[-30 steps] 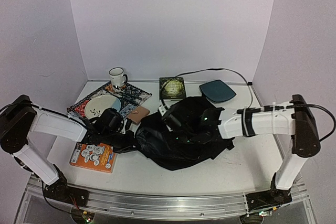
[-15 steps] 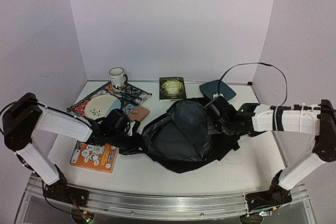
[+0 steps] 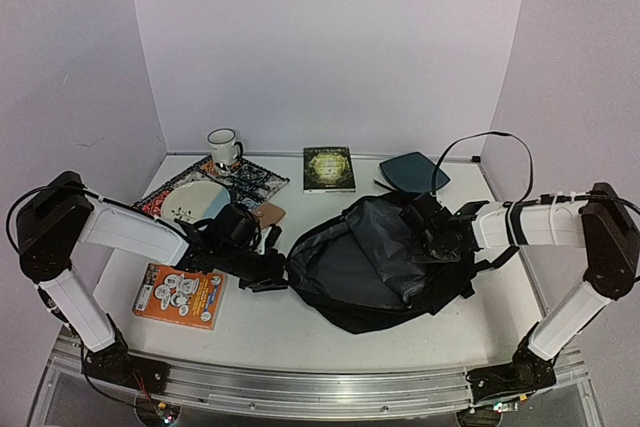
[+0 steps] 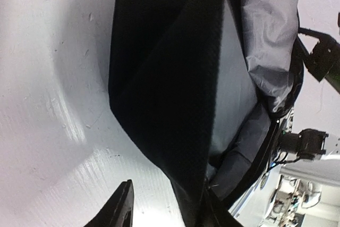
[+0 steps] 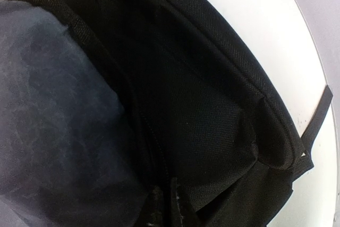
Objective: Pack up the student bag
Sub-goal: Pick up the largest pocket of the bag from the student bag.
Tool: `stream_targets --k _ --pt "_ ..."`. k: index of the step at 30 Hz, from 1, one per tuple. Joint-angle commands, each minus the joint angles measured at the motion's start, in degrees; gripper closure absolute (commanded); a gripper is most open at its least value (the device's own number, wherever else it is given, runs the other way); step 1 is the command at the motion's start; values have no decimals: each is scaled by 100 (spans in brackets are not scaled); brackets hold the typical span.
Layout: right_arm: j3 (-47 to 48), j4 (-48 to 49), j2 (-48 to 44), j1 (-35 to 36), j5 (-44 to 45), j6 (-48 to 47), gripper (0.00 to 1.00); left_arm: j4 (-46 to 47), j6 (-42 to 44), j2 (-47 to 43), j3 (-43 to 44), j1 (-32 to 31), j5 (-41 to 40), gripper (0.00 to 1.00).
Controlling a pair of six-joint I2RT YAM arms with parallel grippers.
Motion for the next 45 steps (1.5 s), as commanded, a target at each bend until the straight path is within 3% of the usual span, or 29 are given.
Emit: stream_targets --k 1,5,11,18,27,34,40,45 --pt "151 -381 -432 -29 -161 -368 75 -145 109 -410 182 222 -295 51" --pt "200 -390 -933 -19 -664 -738 59 -730 239 -780 133 602 -515 39" --pt "121 -399 -1613 1 -1335 -994 43 -1626 467 -1480 -78 1127 -907 28" --pt "99 -272 -1989 25 -1751 -1204 34 -2802 598 -2030 -142 1462 -1697 19" --pt "248 22 -1915 303 -2047 -1515 21 -3866 548 -2693 -626 2765 -2170 14" --pt "345 163 -1532 417 -2020 -1645 18 -3974 456 -2802 -754 3216 -2365 13" --pt "318 64 -1193 356 -1094 -1386 20 -3975 310 -2634 -876 3230 -2449 12" --pt "176 -377 -1056 -110 -485 -732 26 -3967 84 -2664 -956 3230 -2712 12"
